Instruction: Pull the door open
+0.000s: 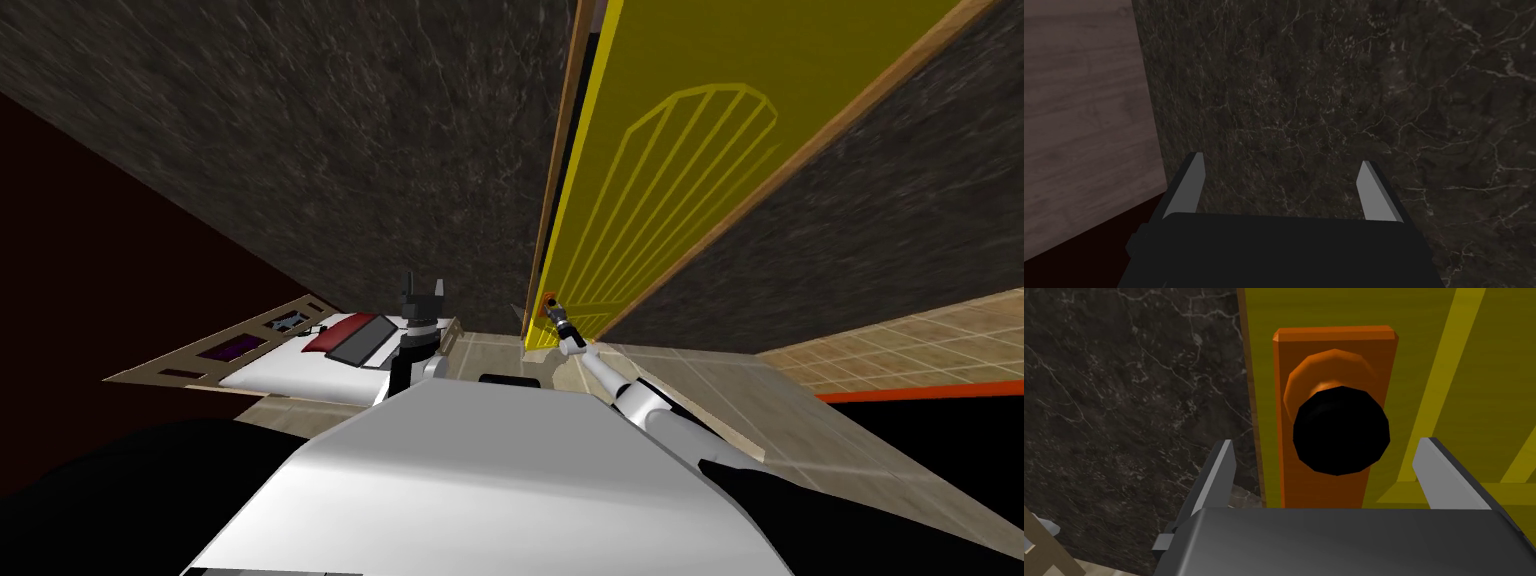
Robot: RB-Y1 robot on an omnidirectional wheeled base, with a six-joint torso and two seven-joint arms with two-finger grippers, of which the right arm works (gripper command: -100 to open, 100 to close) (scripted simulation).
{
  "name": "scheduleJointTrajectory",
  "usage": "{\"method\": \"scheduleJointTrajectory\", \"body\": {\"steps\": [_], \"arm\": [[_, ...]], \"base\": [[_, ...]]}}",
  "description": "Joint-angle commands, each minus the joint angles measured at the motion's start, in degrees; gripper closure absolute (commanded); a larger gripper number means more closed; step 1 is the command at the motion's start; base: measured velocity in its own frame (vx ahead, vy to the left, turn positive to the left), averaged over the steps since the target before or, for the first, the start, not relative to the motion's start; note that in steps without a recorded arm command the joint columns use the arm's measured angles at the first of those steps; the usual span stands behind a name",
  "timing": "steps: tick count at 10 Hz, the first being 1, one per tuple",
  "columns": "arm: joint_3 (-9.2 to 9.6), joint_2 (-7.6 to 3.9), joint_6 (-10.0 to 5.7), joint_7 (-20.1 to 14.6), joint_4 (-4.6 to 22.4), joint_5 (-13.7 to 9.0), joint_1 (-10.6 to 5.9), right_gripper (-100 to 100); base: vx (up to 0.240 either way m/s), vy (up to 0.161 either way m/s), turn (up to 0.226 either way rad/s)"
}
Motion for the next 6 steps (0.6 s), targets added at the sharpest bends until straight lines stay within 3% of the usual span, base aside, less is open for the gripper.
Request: {"method": "scheduleJointTrajectory", "body": {"steps": [1,2,3,4,6], "arm": [[-0.73,-1.40,0.09,-0.6,-0.3,-0.4,0.32,-100],[-0.96,-2.55,-0.46,-1.6,0.2,-0.6,0.36,-100],[-0.78,-2.00,-0.14,-1.1,-0.1,-0.5,0.26,-100],[-0.78,-2.00,-0.14,-1.1,-0.1,-0.5,0.26,100],[-0.78,-2.00,-0.14,-1.1,-0.1,-0.5,0.26,100]], "base": [[0.096,0.065,0.178],[0.121,0.046,0.075],[0.056,0.016,0.018],[-0.008,-0.003,-0.025],[-0.015,-0.012,0.001]]}}
